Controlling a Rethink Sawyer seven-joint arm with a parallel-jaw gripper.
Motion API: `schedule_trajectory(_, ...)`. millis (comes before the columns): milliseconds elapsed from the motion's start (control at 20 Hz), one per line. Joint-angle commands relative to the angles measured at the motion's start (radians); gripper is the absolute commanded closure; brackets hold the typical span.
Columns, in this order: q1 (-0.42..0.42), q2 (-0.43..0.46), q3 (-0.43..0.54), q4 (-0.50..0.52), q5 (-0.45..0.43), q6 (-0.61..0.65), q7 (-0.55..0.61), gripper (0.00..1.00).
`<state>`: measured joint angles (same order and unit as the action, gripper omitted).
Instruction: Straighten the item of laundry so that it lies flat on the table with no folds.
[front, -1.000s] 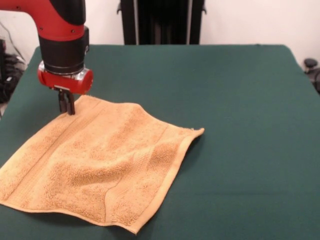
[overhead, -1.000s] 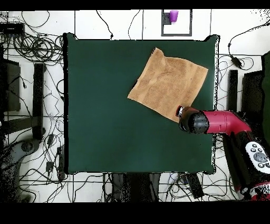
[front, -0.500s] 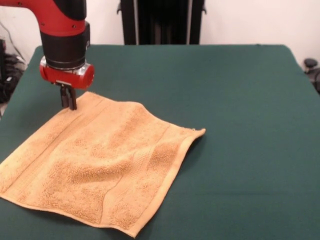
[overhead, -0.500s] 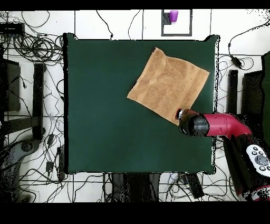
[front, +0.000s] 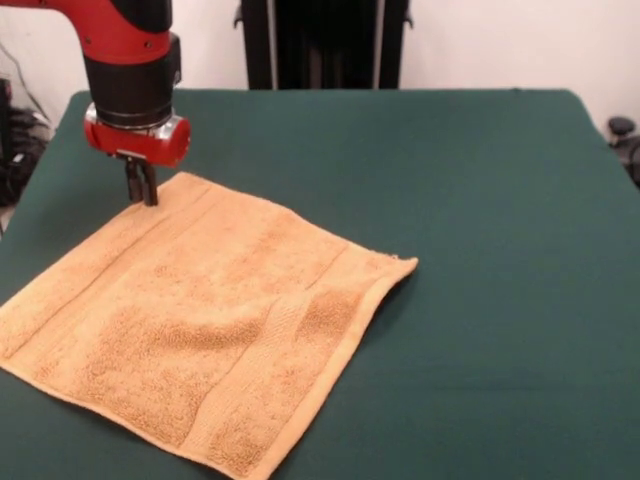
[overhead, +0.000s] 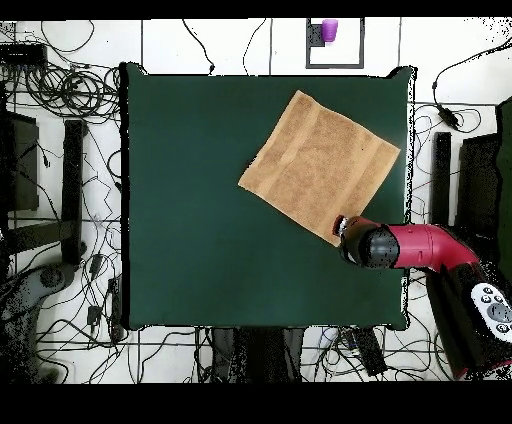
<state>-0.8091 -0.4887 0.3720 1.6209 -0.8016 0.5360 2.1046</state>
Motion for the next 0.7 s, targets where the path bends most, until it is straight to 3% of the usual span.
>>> schedule_trajectory(50, -0.015, 0.014, 0.073, 0.155, -0.016, 0.13, -0.31, 1.0)
schedule_trajectory(700, -0.059, -0.004, 0.083, 0.189, -0.038, 0.124, -0.341, 1.0)
